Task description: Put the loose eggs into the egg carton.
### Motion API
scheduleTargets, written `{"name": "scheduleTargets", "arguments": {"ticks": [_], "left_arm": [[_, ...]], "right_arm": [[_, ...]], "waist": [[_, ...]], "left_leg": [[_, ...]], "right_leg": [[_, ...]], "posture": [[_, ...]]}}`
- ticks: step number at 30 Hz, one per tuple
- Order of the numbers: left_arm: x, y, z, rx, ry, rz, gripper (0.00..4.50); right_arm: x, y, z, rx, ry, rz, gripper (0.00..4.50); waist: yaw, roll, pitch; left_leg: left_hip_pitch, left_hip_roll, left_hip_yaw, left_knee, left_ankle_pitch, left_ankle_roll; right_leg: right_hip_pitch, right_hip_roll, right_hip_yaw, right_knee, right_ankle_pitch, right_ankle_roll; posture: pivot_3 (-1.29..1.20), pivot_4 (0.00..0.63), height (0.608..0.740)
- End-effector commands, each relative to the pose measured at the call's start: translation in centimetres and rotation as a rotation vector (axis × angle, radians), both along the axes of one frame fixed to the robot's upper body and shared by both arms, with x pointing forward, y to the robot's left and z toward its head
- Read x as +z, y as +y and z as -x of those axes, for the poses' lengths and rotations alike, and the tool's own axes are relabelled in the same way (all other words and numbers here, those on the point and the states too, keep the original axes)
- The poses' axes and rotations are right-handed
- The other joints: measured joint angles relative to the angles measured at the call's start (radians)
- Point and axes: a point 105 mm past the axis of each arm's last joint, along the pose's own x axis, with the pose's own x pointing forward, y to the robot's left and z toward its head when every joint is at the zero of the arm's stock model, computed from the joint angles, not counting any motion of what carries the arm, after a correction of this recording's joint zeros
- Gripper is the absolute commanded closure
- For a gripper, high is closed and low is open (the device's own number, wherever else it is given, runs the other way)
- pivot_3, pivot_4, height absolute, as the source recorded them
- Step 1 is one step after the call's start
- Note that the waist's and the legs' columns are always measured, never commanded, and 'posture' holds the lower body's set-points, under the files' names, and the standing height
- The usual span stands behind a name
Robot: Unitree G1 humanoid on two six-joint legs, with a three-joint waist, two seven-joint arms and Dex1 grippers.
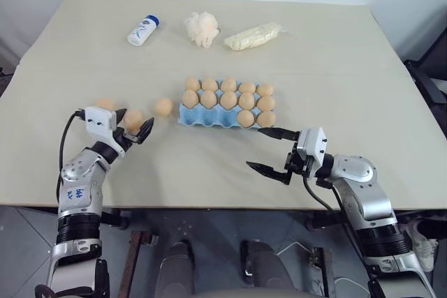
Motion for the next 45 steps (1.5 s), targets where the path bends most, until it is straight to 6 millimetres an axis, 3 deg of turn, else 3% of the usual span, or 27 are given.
{"name": "scheduleTargets", "arguments": {"ticks": [1, 2, 6, 11, 16, 21, 27, 34, 40, 43, 45], "left_arm": [[0.9, 0.1, -0.4, 0.006, -0.044, -0.025, 0.0], [0.9, 0.2, -0.3, 0.001, -0.044, -0.024, 0.0], [0.9, -0.8, 0.7, -0.05, -0.067, -0.021, 1.17], [3.1, -2.3, 2.7, -0.146, -0.192, 0.012, 1.17], [4.0, -8.7, 3.9, -0.442, -0.198, -0.022, 1.17], [3.5, -14.7, 3.0, -0.617, -0.168, -0.067, 1.17], [4.1, -18.1, 0.2, -0.633, -0.173, -0.024, 1.17], [4.8, -18.8, -1.3, -0.623, -0.22, -0.026, 1.17], [5.8, -17.2, 0.4, -0.665, -0.306, -0.002, 1.17], [5.8, -14.7, 1.0, -0.608, -0.322, -0.011, 1.17], [5.5, -10.3, 1.1, -0.45, -0.322, -0.022, 0.78]], "right_arm": [[0.8, 0.1, 0.3, -0.002, -0.036, -0.016, 0.02], [0.7, 0.1, 0.3, -0.007, -0.035, -0.02, 0.02], [0.5, 0.0, 0.3, -0.023, -0.029, -0.034, 0.0], [0.2, 0.0, 0.3, -0.04, -0.023, -0.043, 0.0], [0.0, -0.7, 0.2, -0.074, -0.023, -0.042, 0.0], [0.2, -2.1, 0.1, -0.127, -0.03, -0.026, 0.0], [0.2, -3.4, 0.7, -0.181, -0.035, -0.015, 0.0], [0.3, -3.2, 1.3, -0.209, -0.04, -0.035, 0.0], [0.0, -3.4, 1.5, -0.226, -0.034, -0.034, 0.0], [-0.2, -3.4, 1.4, -0.227, -0.029, -0.036, 0.0], [-0.3, -3.1, 1.3, -0.213, -0.02, -0.039, 0.0]], "waist": [[0.0, 0.0, 0.0], [0.001, 0.0, 0.0], [-0.001, 0.0, 0.0], [0.001, 0.0, 0.0], [0.004, 0.0, 0.0], [0.009, 0.0, 0.0], [0.004, 0.0, 0.0], [0.003, 0.0, 0.0], [0.002, 0.0, 0.0], [0.001, 0.0, 0.0], [-0.007, 0.0, 0.0]], "left_leg": [[0.0, 0.0, 0.0, 0.0, 0.0, 0.0], [0.0, 0.0, 0.0, 0.0, 0.0, 0.0], [0.0, 0.0, 0.0, 0.001, 0.0, 0.0], [0.0, 0.001, 0.001, 0.001, -0.002, 0.0], [0.0, 0.001, 0.001, 0.002, -0.002, 0.0], [0.0, 0.0, 0.001, 0.003, -0.001, 0.001], [-0.001, 0.0, 0.001, 0.003, -0.001, 0.001], [-0.001, 0.0, 0.001, 0.003, -0.001, 0.001], [-0.001, 0.001, 0.001, 0.003, -0.001, 0.001], [-0.001, 0.001, 0.001, 0.003, -0.001, 0.001], [-0.001, 0.001, 0.001, 0.003, -0.001, 0.001]], "right_leg": [[0.0, 0.0, 0.0, 0.0, 0.0, 0.0], [0.0, 0.0, 0.0, 0.0, 0.0, 0.0], [0.0, 0.0, 0.0, 0.0, 0.0, 0.0], [0.0, 0.0, 0.001, 0.0, 0.0, 0.0], [0.001, 0.0, 0.001, 0.0, 0.0, 0.0], [0.001, 0.0, 0.001, -0.002, 0.003, 0.0], [0.001, 0.001, 0.002, -0.002, 0.003, 0.0], [0.001, 0.002, 0.002, -0.002, 0.003, 0.0], [0.001, 0.002, 0.002, -0.003, 0.003, 0.001], [0.001, 0.002, 0.002, -0.002, 0.003, 0.001], [0.001, 0.002, 0.002, -0.002, 0.003, 0.001]], "posture": [[0.0, 0.15, 0.74], [0.0, 0.15, 0.74], [0.0, 0.15, 0.74], [0.0, 0.15, 0.74], [0.0, 0.15, 0.74], [0.0, 0.15, 0.74], [0.0, 0.15, 0.74], [0.0, 0.15, 0.74], [0.0, 0.15, 0.74], [0.0, 0.15, 0.74], [0.0, 0.15, 0.74]]}}
